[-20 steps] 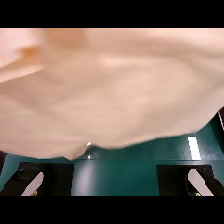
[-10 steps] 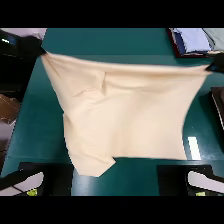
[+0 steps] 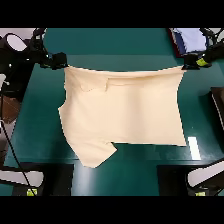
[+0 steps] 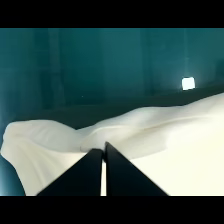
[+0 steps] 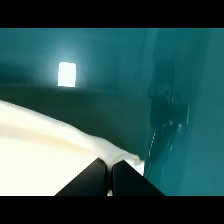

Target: Fold the shirts.

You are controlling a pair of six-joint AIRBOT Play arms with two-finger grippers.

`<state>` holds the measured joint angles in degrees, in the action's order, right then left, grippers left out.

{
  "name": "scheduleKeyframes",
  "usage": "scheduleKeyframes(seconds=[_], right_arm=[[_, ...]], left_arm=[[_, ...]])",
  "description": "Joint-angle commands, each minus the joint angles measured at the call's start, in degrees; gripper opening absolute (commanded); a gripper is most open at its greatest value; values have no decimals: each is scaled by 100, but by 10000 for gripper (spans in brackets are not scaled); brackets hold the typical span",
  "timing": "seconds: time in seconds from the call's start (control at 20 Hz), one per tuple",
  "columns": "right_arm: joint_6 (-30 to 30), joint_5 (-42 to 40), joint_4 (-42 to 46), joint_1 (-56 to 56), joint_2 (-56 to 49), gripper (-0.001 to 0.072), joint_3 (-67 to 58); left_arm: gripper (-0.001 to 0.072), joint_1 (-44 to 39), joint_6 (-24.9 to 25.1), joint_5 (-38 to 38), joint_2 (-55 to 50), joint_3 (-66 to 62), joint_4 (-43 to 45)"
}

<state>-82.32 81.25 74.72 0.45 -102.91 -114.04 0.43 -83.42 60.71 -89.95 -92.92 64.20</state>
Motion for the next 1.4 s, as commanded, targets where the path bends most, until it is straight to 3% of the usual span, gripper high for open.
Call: scheduleKeyframes(seconds=[0.0,0.1,0.45,0.5,0.55,0.6,0.9,1.2,1.35], right_arm=[[243,-7,50,17,-2,14,96],[247,-90,52,17,334,13,861],[221,-699,-31,52,962,15,2903],[221,-728,-68,52,1014,38,3014],[225,-741,-155,31,1058,251,3058],[223,-710,-192,-11,1113,401,3056],[227,52,-284,-522,2199,401,3060],[225,251,-323,-586,3237,400,3060],[225,258,-321,-588,3416,400,3060]], left_arm=[[22,7,131,697,-107,35,201],[21,-20,138,1189,-105,330,330],[27,-55,13,734,-105,1856,254],[263,-55,-20,743,-105,1871,258],[583,-55,-26,745,-90,1871,254],[609,-55,-81,765,-15,1869,251],[609,-55,-345,1272,1714,2378,1058],[609,-55,-793,1495,4061,5187,837],[610,-57,-938,1473,4776,6369,280]])
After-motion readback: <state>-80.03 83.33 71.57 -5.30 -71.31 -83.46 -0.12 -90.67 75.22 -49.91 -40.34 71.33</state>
